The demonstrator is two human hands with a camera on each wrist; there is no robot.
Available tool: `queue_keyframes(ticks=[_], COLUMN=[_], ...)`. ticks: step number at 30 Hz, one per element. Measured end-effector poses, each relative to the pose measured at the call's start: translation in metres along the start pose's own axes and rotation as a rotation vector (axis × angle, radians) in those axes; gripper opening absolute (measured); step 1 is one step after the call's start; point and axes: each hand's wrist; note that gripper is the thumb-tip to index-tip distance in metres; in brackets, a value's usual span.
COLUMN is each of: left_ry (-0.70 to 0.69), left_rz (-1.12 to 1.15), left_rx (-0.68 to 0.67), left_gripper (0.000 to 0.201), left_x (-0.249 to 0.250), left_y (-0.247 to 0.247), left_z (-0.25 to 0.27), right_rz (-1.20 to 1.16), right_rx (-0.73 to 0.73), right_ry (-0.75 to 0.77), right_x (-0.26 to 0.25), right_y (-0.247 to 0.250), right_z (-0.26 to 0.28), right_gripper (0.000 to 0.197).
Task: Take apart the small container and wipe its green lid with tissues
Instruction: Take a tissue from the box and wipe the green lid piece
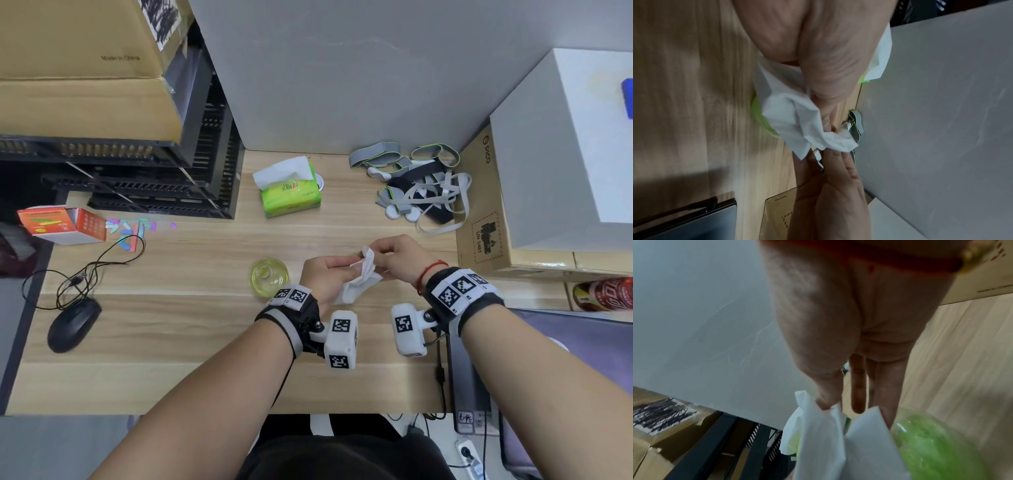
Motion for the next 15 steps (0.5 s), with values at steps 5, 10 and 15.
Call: queue_keyframes(ticks=[5, 10, 15], left_ry=[0.104, -0.007, 0.131], left_rz=[0.098, 0.053, 0.126], left_rx=[-0.046, 0.061, -0.014], left_gripper=[0.024, 0.011, 0.021], left_x=[0.001, 0.000, -0.002], left_y=[0.007, 0.006, 0.012], left_z=[-0.002, 0.001, 0.004], right_rz=[-0.039, 0.298, 0.464], right_rx=[-0.123, -0.098, 0.097], right_ry=[0.047, 0.129, 0.244], right_x=[0.005, 0.011, 0.010], right_y=[0.011, 0.012, -0.001], right_z=[0.004, 0.003, 0.004], right_gripper=[0.027, 0.027, 0.008])
Point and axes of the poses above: each hand's wrist, its own z-axis away from the middle knuckle, its own y-axis out of the back of the hand, x = y × z, and after that the axes turned 10 degrees about x, right-handed
